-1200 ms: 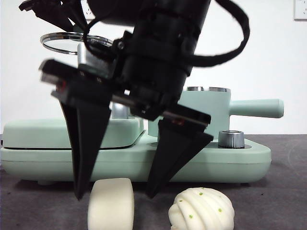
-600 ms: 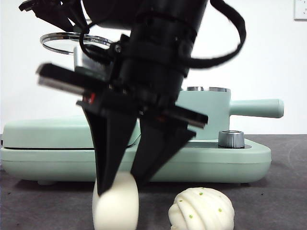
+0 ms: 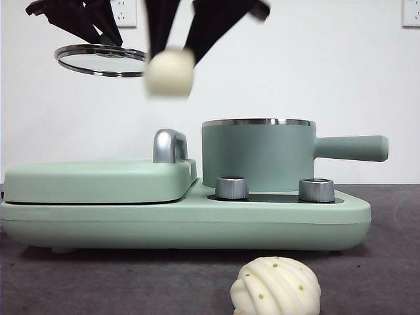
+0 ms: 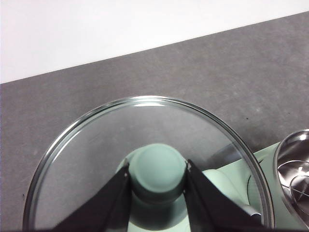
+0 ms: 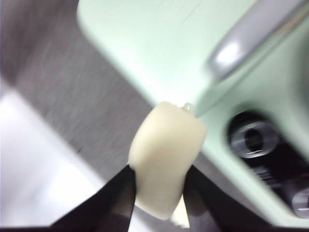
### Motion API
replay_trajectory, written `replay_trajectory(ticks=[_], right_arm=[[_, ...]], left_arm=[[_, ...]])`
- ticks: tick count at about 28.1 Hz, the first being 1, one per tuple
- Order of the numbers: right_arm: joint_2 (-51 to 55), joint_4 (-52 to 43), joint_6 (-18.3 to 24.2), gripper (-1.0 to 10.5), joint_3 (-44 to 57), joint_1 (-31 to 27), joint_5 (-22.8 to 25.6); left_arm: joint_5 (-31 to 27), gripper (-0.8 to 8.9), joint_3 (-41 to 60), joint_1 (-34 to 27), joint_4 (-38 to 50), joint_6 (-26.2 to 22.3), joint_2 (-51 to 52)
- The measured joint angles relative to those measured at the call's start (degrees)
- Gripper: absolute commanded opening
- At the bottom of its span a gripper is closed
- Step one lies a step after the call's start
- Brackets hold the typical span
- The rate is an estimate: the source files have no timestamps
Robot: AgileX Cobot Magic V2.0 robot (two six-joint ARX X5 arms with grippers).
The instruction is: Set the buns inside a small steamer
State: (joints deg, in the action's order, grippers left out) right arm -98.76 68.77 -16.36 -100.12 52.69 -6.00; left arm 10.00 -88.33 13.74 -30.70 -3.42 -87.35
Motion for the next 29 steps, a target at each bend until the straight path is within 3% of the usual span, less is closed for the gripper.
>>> replay_trajectory(ticks=[5,10,16,29], right_arm=[[0.0,1.27,3.54,1.4,-6.82,-6.1,1.46],[-0.42,0.2,5.57,1.4,-7.52,-12.81,1.38],[-5.88,-5.62,6.86,1.4,-7.52,-20.06,-2.05],[-15.67,-6.82,7.63,1.4,-7.52,-22.99,-3.19]], left_arm=[[0.0,0.07,0.0,0.0,0.0,-0.02,0.0],[0.0,0.07,0.0,0.0,-0.24,-0.02,0.0],[0.0,0.07,0.0,0.0,-0.5,0.0,0.0],[0.0,0.07,0.0,0.0,-0.85,0.0,0.0]])
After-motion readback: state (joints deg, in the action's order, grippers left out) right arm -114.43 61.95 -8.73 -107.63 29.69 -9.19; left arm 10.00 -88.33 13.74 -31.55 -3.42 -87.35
